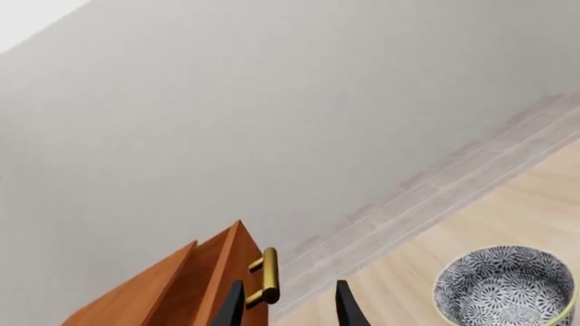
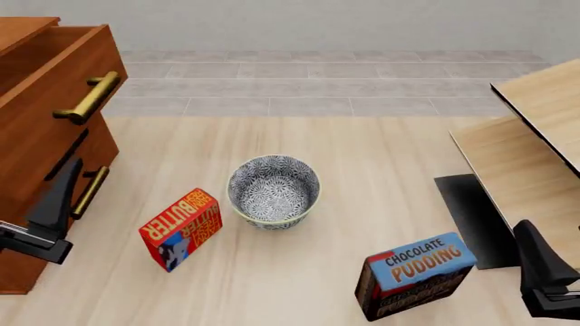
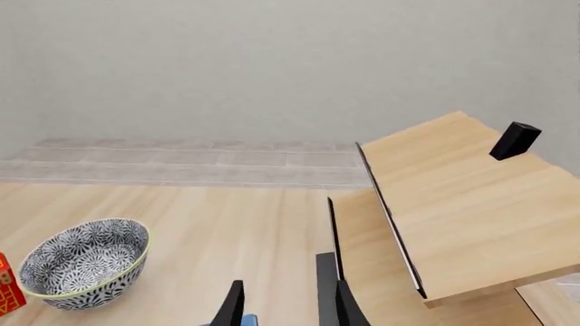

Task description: Close the top drawer of the cabinet.

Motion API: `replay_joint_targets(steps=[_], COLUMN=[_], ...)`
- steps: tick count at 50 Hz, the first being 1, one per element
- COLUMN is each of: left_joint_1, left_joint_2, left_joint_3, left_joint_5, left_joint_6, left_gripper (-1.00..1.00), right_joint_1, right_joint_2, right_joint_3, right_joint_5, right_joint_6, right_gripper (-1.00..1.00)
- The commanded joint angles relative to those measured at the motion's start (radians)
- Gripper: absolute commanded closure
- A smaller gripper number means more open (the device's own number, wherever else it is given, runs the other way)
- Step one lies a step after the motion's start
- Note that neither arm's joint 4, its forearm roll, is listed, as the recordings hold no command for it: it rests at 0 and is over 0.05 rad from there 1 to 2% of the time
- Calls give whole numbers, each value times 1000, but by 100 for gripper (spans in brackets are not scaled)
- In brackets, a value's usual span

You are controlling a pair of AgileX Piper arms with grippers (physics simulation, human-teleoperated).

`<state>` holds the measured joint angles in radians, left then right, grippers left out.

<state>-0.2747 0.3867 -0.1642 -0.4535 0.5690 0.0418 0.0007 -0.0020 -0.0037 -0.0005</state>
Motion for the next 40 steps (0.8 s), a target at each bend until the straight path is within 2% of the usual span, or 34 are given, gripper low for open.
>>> replay_joint_targets(steps=[1,9,12,14,24,26,30,40], left_joint_1=[-3,11,-7,0,-16,-36,-32,-36], left_joint_2=[97,133,177,200,239,269,288,348], left_joint_3=[14,11,23,1,-6,12,-8,-20], left_joint_5=[-105,-133,-203,-202,-245,-300,-296,-362], left_joint_6=[23,15,56,40,59,97,86,121], left_gripper=[-100,-100,-100,-100,-100,-100,-100,-100], right_joint_1=[-2,1,0,-2,-3,-2,-1,-6], right_joint_2=[0,0,0,0,0,0,0,0], right_joint_3=[0,-4,-5,-5,-3,-3,-5,0], right_joint_5=[-1,2,3,3,5,5,5,5], right_joint_6=[1,1,-2,-3,-4,-5,-6,-6], right_gripper=[-100,-100,-100,-100,-100,-100,-100,-100])
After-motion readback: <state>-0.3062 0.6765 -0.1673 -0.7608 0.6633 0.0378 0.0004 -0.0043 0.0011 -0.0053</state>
